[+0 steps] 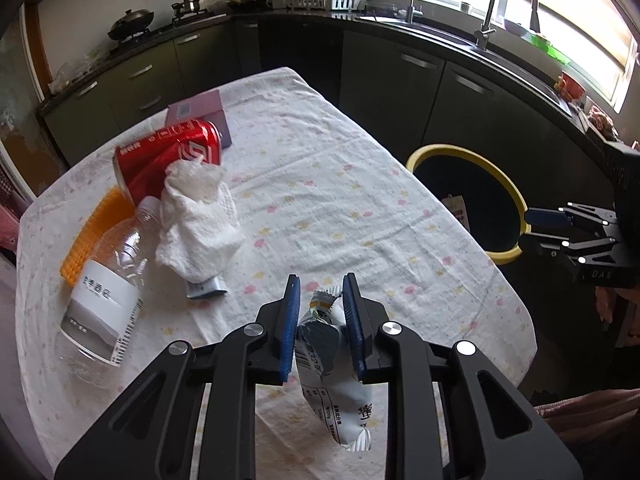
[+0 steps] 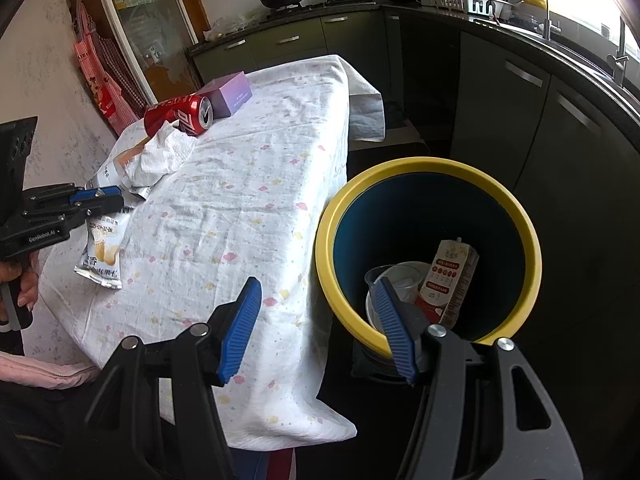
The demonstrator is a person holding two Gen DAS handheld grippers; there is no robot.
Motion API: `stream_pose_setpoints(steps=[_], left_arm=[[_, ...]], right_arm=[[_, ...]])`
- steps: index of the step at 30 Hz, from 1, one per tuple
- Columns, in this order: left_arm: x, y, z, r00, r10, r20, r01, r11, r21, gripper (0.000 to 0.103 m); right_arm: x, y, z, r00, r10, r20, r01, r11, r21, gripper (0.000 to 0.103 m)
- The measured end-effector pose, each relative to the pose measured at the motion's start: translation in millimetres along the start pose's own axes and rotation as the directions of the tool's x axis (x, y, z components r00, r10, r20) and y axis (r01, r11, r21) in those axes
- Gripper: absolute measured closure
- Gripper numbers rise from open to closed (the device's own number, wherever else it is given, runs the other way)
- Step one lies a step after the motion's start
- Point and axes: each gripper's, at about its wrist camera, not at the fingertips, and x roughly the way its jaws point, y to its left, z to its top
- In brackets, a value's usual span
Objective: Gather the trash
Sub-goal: 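Grasp the white snack wrapper with the left gripper and lift it, then carry the snack wrapper over the bin and open the left gripper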
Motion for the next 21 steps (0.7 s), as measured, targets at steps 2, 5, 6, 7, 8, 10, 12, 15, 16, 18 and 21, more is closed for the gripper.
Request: stream_pose_setpoints(steps=[2, 5, 6, 7, 8, 10, 12, 15, 16, 18, 21], left_arm=[[-3.5, 2.8, 2.4, 1.0, 0.005, 0.013, -0.005, 1.0, -0.004, 0.082], [-7.9, 6.0, 5.5, 0.999, 0.012, 0.03, -0.012, 1.0, -0.007, 0.083], [-9.6, 7.2, 6.8, 0.999, 0.016, 0.037, -0.015, 1.0, -0.008, 0.083], [-10.9, 7.6, 7.8, 0.999, 0.017, 0.042, -0.016, 1.0, -0.007, 0.083], [-11.5, 7.4, 8.3, 0.999, 0.018, 0.046, -0.018, 1.0, -0.006, 0.084], [-14.0, 7.8, 10.2, 0.998, 0.021, 0.055, -0.02, 1.0, -0.004, 0.084], [-15.7, 7.6, 11.8, 0.998, 0.02, 0.062, -0.02, 1.0, 0.0, 0.084], [-17.7, 7.1, 15.1, 0.997, 0.019, 0.074, -0.019, 1.0, 0.007, 0.084], [-18.2, 6.2, 15.8, 0.997, 0.018, 0.076, -0.019, 1.0, 0.009, 0.084], [-19.1, 3.2, 19.6, 0.997, 0.013, 0.083, -0.015, 1.0, 0.019, 0.084], [-19.5, -4.0, 26.6, 0.996, 0.0, 0.094, -0.003, 0.999, 0.038, 0.084]], right_arm=[[0.4, -0.3, 0.5, 1.0, 0.003, 0.0, -0.003, 1.0, 0.001, 0.047], [0.7, -0.5, 1.0, 1.0, 0.005, 0.001, -0.005, 1.0, 0.001, 0.047], [0.9, -0.6, 1.4, 1.0, 0.006, 0.001, -0.006, 1.0, 0.002, 0.047], [1.3, -0.5, 1.7, 1.0, 0.007, 0.0, -0.007, 1.0, 0.002, 0.047], [1.5, -0.5, 2.1, 1.0, 0.008, 0.0, -0.008, 1.0, 0.002, 0.047], [1.4, -0.2, 2.1, 1.0, 0.007, 0.0, -0.007, 1.0, 0.002, 0.047], [1.7, -0.2, 2.4, 1.0, 0.008, 0.0, -0.008, 1.0, 0.002, 0.047], [1.2, 0.0, 2.2, 1.0, 0.006, 0.0, -0.006, 1.0, 0.002, 0.047], [0.9, -0.3, 2.1, 1.0, 0.006, 0.0, -0.006, 1.0, 0.002, 0.047], [-0.3, 0.1, 3.2, 1.0, 0.006, 0.003, -0.006, 1.0, 0.002, 0.047], [-4.1, 0.3, 4.9, 1.0, 0.004, 0.013, -0.004, 1.0, 0.005, 0.047]])
